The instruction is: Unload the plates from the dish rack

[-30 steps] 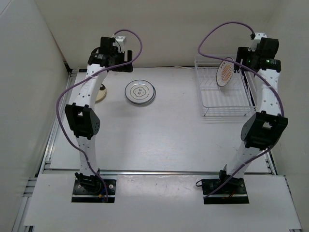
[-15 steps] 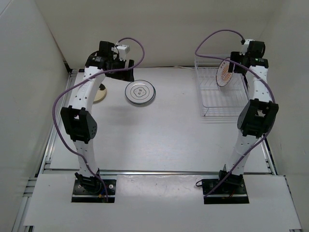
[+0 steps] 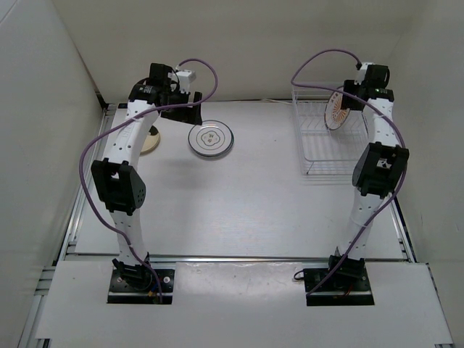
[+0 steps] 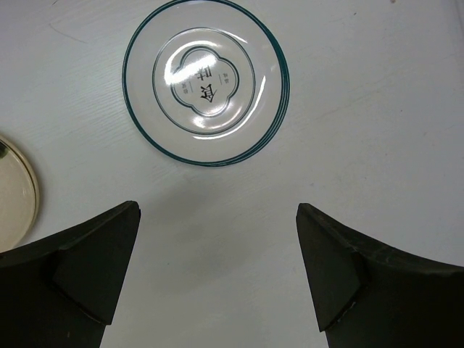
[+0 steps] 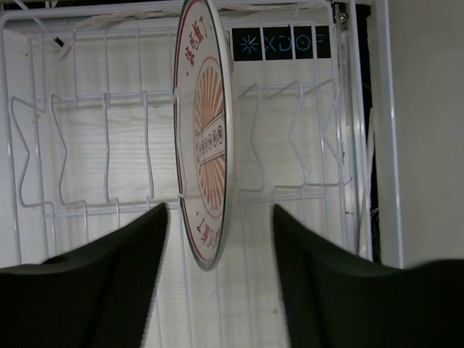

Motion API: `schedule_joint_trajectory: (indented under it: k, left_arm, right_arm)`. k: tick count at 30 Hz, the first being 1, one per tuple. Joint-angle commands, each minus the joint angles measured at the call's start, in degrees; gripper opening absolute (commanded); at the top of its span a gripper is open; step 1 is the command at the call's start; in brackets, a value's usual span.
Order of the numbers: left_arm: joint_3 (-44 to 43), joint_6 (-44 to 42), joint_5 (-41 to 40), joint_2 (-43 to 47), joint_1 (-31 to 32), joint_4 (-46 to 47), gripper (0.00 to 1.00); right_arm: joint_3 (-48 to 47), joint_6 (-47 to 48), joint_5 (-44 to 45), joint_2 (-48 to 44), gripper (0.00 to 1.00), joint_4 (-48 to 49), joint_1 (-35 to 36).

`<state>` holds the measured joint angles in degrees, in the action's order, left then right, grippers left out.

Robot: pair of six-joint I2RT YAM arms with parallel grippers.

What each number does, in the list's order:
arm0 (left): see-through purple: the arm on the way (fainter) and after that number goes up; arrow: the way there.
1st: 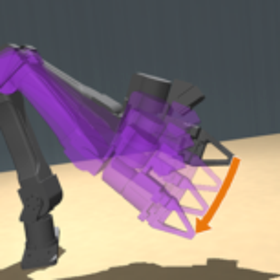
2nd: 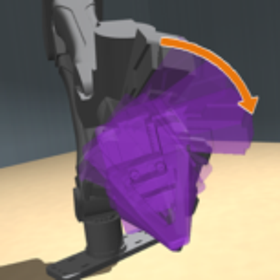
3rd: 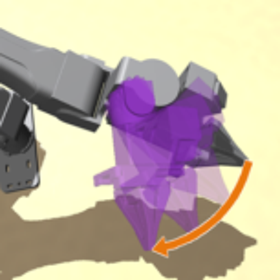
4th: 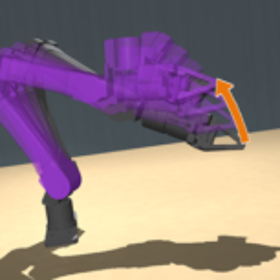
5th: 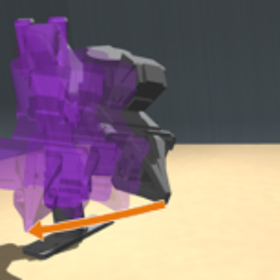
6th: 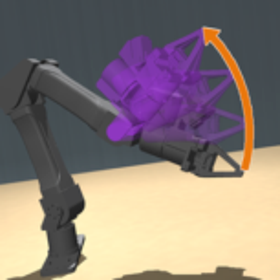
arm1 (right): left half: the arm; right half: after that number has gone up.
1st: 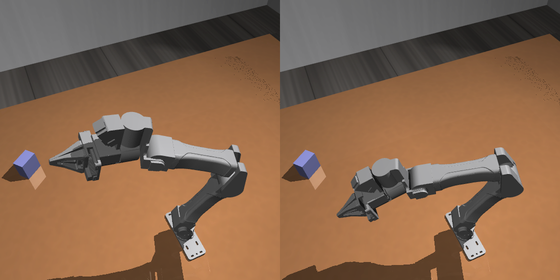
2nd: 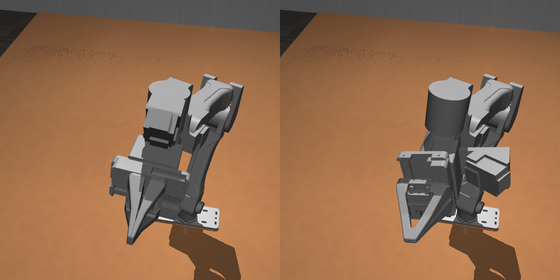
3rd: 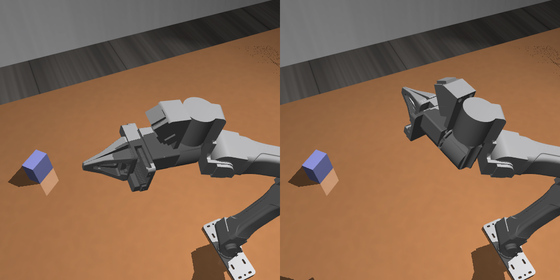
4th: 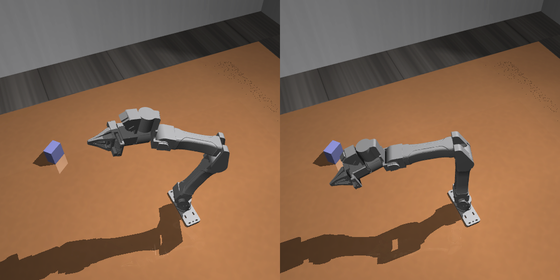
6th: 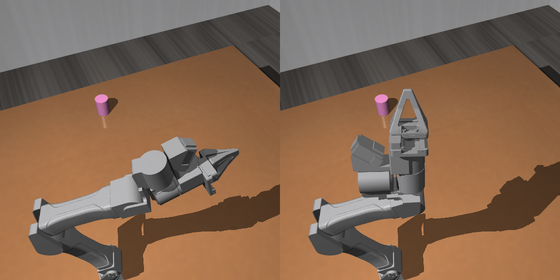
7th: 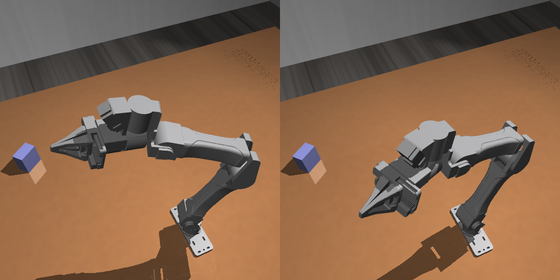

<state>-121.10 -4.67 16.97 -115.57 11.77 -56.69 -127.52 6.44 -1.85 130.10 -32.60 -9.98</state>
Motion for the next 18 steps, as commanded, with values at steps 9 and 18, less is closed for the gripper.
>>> schedule_joint_trajectory:
  k: [9, 18]
  left_arm:
    - [0.6, 0.3, 1.7, 0.5, 0.7, 0.1, 1.0]
    - [-1.1, 1.3, 2.9, -1.1, 0.7, 0.1, 1.0]
  right_arm:
    - [-4.4, 0.5, 1.8, 3.7, 0.27, 3.0, 1.6]
    - [-2.6, 0.5, 7.2, 0.2, 0.0, 3.5, 3.3]
